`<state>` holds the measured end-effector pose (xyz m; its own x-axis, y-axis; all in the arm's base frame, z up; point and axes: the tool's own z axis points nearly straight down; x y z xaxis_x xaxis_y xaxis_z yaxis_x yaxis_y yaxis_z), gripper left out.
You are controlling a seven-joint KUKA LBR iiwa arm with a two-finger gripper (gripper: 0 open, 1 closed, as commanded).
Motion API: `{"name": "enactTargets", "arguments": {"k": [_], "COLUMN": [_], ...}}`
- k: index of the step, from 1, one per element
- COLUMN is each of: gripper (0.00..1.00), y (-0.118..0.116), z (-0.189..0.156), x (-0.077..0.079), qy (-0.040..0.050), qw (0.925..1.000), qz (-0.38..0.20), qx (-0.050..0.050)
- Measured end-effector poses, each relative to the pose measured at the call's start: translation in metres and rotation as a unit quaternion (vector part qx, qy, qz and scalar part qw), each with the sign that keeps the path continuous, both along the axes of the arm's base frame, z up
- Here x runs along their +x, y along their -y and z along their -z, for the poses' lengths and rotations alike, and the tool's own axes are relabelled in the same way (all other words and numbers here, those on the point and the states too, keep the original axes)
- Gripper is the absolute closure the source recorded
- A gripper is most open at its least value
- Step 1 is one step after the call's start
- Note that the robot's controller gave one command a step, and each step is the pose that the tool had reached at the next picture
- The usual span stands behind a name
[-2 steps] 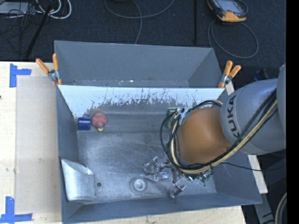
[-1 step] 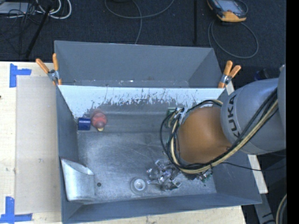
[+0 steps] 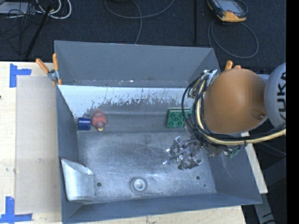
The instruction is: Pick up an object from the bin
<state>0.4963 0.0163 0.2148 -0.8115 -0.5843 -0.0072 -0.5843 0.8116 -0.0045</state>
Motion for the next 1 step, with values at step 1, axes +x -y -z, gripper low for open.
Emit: {"name": "enactTargets", "arguments": {"k": [1], "gripper": [1.00], "y": [-0.0362], "z": [-0.0154], "x": [0.0086], "qy": [-0.0039], "qw": [0.9822], "qz": [-0.188], "qx": [0.000]}}
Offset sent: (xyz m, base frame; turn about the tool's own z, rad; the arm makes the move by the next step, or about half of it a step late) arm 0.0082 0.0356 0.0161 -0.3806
